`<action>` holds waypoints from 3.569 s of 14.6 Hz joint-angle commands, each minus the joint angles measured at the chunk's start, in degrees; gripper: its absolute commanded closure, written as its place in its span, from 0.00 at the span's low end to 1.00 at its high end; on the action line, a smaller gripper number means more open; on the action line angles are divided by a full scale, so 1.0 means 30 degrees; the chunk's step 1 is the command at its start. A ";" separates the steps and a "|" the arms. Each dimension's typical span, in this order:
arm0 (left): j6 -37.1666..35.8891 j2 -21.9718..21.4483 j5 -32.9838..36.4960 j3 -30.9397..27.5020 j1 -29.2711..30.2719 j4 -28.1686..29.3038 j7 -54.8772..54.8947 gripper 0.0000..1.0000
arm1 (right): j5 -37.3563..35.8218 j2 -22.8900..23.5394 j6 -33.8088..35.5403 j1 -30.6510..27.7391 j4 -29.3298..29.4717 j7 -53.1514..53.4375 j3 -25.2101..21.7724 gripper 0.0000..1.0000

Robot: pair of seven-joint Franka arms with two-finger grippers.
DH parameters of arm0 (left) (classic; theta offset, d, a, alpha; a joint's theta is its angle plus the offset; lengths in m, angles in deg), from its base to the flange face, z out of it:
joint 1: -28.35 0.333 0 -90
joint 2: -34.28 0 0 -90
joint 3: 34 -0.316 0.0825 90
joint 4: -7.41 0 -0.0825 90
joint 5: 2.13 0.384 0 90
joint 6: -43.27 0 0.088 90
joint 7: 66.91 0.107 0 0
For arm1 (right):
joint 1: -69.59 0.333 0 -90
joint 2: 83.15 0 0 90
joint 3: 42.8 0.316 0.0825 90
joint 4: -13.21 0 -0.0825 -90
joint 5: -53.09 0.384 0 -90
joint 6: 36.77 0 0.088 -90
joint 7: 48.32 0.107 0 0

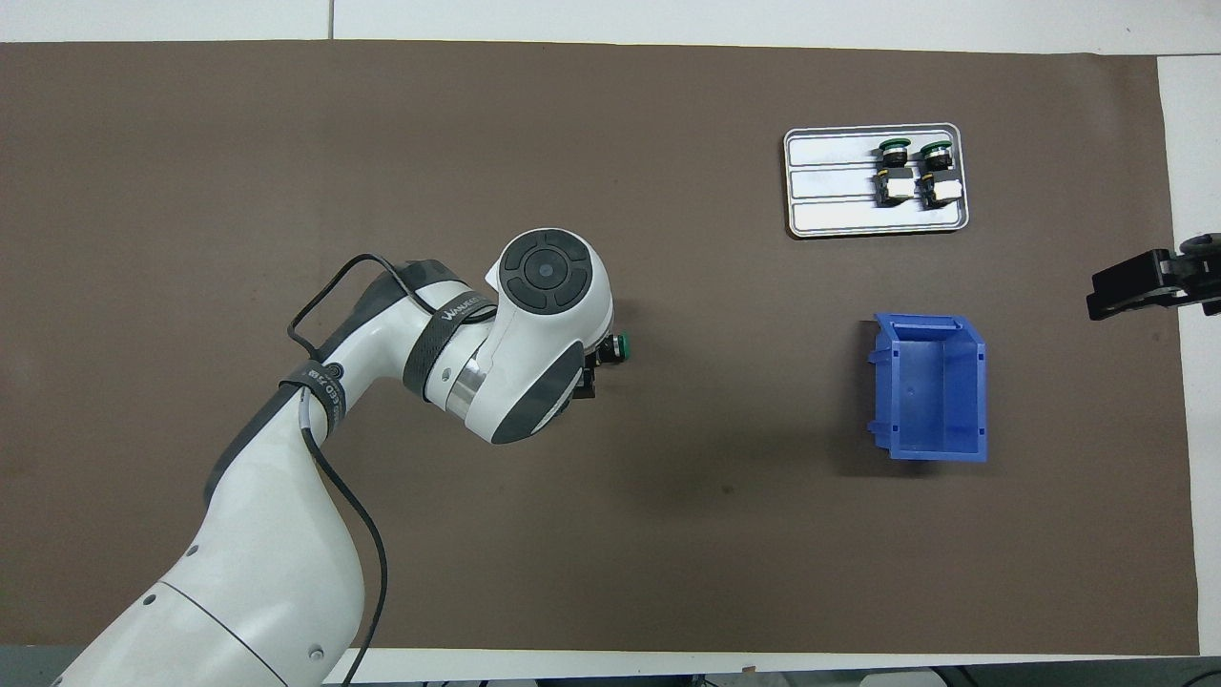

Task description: Place and press button with both arms

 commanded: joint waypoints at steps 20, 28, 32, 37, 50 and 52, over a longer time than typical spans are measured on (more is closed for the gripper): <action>0.1623 0.0837 0.0122 -0.0281 -0.0983 -0.0127 -0.0889 0.68 | 0.0160 -0.0178 0.0208 -0.0175 -0.0063 -0.0375 0.0098 0.01; 0.1066 -0.0710 0.0151 -0.0457 -0.0019 0.0252 0.0458 0.77 | 0.0160 -0.0178 0.0208 -0.0175 -0.0063 -0.0375 0.0069 0.01; 0.1677 -0.2908 0.0006 -0.0369 0.1328 0.2386 0.1100 0.77 | 0.0160 -0.0178 0.0208 -0.0175 -0.0063 -0.0375 0.0099 0.01; 0.4112 -0.3557 -0.2536 -0.0310 0.2295 0.4091 0.1894 0.78 | 0.0160 -0.0178 0.0208 -0.0175 -0.0063 -0.0375 0.0069 0.01; 0.1835 -0.4582 -1.6694 -0.0369 0.4521 0.5674 1.9378 0.88 | 0.0160 -0.0178 0.0208 -0.0175 -0.0063 -0.0375 0.0069 0.01; 0.0429 -0.4787 -1.7364 -0.0369 0.5340 0.5878 2.1162 0.90 | 0.0160 -0.0178 0.0208 -0.0175 -0.0063 -0.0375 0.0070 0.01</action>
